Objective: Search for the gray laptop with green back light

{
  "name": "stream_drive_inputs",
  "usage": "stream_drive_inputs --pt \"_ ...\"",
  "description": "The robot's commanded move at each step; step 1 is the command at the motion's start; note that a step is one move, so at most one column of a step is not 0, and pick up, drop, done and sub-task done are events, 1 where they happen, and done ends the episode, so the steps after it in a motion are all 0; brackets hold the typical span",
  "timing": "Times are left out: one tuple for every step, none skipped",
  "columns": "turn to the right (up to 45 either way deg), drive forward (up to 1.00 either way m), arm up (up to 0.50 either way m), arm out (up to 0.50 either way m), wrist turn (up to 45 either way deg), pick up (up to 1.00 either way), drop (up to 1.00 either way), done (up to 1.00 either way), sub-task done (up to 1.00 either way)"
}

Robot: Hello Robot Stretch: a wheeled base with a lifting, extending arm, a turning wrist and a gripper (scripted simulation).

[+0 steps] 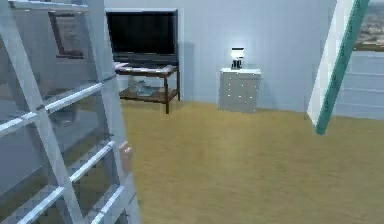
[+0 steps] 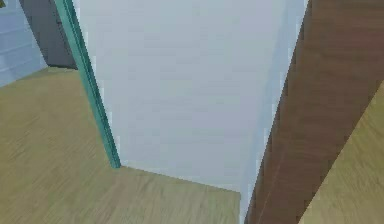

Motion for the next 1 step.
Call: stream_drive_inputs --pt "9.0 0.00 0.00 0.00 0.0 0.00 0.00 0.00 0.00"
